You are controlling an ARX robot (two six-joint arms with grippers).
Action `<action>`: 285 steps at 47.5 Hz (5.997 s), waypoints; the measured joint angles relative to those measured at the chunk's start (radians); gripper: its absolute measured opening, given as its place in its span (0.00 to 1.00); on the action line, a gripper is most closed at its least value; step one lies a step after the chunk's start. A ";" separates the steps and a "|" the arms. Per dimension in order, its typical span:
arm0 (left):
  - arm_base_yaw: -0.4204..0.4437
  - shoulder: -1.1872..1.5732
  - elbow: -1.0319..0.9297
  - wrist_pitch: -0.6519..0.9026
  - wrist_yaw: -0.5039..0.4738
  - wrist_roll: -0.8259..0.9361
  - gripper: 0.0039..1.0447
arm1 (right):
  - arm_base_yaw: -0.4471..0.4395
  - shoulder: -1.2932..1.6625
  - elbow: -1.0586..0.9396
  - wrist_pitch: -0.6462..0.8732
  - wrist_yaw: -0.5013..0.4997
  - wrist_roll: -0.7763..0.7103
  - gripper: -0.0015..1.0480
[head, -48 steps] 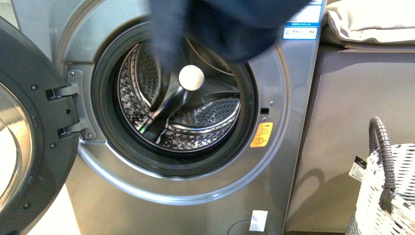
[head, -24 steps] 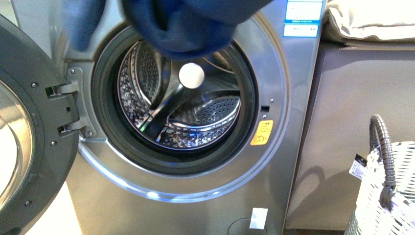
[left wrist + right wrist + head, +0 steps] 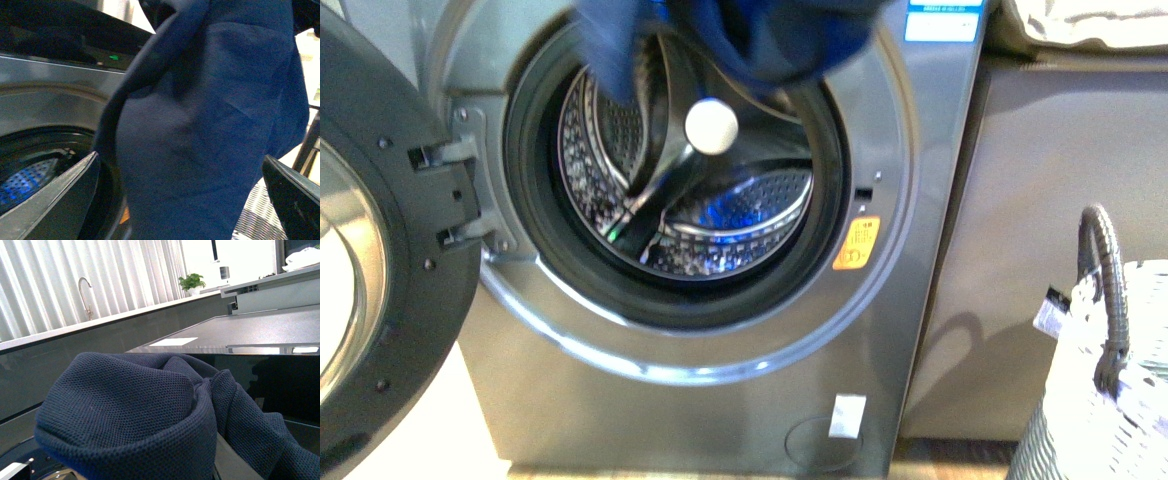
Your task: Put clothes into washing machine
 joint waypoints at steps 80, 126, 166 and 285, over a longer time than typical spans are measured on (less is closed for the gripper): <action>-0.645 0.434 0.700 -0.290 -1.049 0.530 0.94 | -0.003 0.000 0.000 0.002 0.013 -0.007 0.04; -0.569 0.210 0.332 -0.109 -0.965 0.449 0.22 | 0.010 0.000 -0.003 0.002 -0.029 -0.006 0.04; -0.506 0.130 0.206 -0.155 -0.715 0.459 0.22 | 0.003 -0.005 -0.011 0.006 -0.005 -0.006 0.90; -0.311 1.015 0.767 -0.377 -0.900 0.562 0.21 | -0.435 -1.177 -1.620 0.150 0.282 -0.270 0.02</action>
